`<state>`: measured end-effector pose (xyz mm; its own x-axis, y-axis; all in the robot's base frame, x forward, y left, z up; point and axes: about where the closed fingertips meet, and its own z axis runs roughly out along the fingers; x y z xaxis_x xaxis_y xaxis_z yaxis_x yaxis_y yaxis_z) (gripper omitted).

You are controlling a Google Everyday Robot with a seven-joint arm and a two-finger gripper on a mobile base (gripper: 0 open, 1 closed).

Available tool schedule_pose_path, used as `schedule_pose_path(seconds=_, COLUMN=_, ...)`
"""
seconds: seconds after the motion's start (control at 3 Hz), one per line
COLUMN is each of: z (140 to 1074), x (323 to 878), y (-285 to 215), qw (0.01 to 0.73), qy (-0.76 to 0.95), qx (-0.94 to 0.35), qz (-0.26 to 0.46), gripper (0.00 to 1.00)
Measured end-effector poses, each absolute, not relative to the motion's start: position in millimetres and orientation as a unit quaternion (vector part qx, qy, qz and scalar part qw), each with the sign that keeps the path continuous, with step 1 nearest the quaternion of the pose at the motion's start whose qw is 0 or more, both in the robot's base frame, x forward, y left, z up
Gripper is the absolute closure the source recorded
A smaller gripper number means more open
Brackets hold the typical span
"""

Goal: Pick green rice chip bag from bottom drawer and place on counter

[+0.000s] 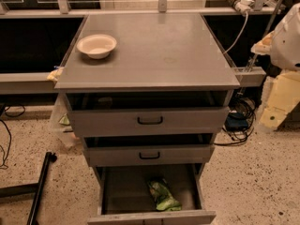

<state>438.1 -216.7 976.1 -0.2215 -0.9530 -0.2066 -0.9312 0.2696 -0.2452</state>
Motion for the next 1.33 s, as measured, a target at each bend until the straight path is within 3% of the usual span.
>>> schedule_pose_path(seconds=0.33, z=976, x=438, y=-217, qw=0.159, qy=0.781, qx=-0.603, qz=-0.034, gripper=0.00)
schedule_pose_path(seconds=1.0, z=955, x=437, y=-214, qw=0.171, qy=0.787, qx=-0.592, qz=-0.026, gripper=0.41)
schedule_pose_path(seconds=1.33, z=889, x=428, y=-193, qw=0.188, qy=0.798, qx=-0.572, qz=0.020, gripper=0.64)
